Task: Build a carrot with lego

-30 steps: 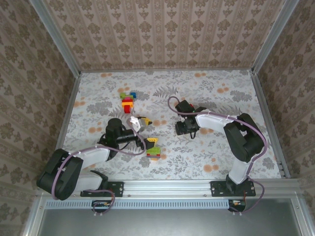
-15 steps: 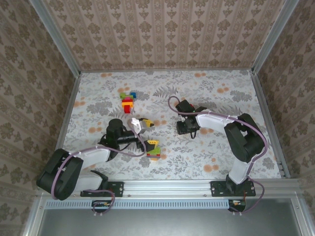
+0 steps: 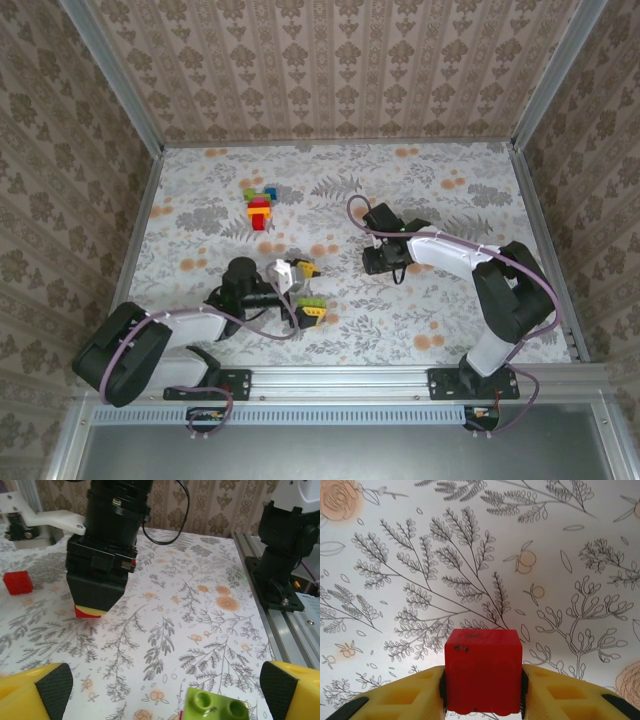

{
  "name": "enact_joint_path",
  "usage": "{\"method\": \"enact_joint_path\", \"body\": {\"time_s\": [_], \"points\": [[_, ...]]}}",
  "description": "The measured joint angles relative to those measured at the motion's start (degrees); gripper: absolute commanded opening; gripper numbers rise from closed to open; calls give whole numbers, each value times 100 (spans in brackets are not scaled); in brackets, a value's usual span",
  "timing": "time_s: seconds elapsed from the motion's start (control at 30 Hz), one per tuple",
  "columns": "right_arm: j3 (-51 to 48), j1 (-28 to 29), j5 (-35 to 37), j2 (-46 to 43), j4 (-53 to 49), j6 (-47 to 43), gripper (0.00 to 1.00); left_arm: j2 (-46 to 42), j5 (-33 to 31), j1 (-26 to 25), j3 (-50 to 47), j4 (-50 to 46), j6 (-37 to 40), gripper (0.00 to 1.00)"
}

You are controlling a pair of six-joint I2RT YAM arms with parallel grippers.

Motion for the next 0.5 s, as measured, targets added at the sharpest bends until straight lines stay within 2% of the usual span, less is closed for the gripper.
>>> {"method": "enact_joint_path", "body": {"time_s": [0.17, 0.5], "points": [[-13, 0, 0, 0, 2, -2, 41, 269, -155, -116, -212, 372, -11, 100], [-13, 26, 0, 0, 2, 2, 40, 280, -162, -177, -691, 1060, -46, 100]]}}
